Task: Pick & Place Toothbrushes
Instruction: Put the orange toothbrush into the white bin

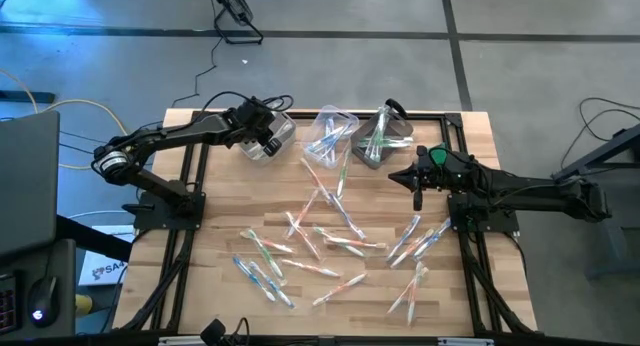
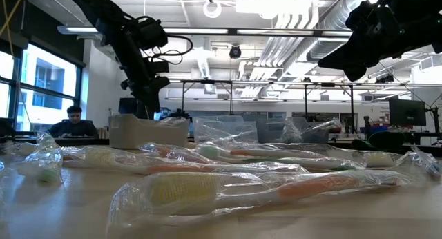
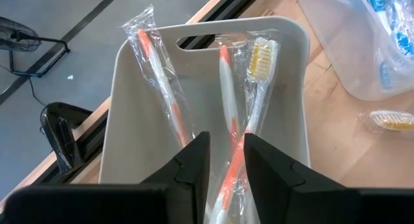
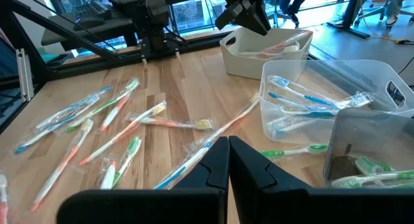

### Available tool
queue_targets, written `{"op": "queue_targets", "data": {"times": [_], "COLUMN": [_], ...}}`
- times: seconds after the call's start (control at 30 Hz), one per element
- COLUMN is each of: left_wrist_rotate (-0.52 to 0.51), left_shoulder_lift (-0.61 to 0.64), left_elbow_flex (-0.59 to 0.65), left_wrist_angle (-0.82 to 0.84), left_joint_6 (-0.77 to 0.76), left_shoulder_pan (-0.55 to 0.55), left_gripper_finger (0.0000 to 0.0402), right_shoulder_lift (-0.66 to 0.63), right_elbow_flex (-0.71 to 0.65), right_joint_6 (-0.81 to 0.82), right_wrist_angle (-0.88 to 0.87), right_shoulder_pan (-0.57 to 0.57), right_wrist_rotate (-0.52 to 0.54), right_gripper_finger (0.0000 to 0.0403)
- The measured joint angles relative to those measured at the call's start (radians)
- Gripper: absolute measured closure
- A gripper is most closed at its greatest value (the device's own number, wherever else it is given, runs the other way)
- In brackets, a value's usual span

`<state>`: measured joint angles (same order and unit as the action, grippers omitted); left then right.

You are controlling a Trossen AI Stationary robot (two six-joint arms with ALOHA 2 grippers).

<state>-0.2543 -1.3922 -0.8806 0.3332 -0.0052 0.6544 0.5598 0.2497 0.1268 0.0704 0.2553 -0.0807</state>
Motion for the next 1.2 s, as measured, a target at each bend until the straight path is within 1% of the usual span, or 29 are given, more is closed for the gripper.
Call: {"op": "queue_targets", "data": {"times": [1.2], "left_wrist_rotate": [0.013], "left_shoulder_lift": [0.000], "left_elbow_flex": [0.000], "left_wrist_angle": [-0.001], "left_joint_6": [0.000], "left_shoulder_pan": [0.000], "left_gripper_finger": [0.0309], "right_shoulder_lift": [0.000], "right_elbow_flex": [0.000], "right_joint_6": [0.000], "right_wrist_angle": [0.000], "right_shoulder_pan": [0.000], "right_wrist_rotate": [0.000], "right_gripper_finger": [0.0401]}}
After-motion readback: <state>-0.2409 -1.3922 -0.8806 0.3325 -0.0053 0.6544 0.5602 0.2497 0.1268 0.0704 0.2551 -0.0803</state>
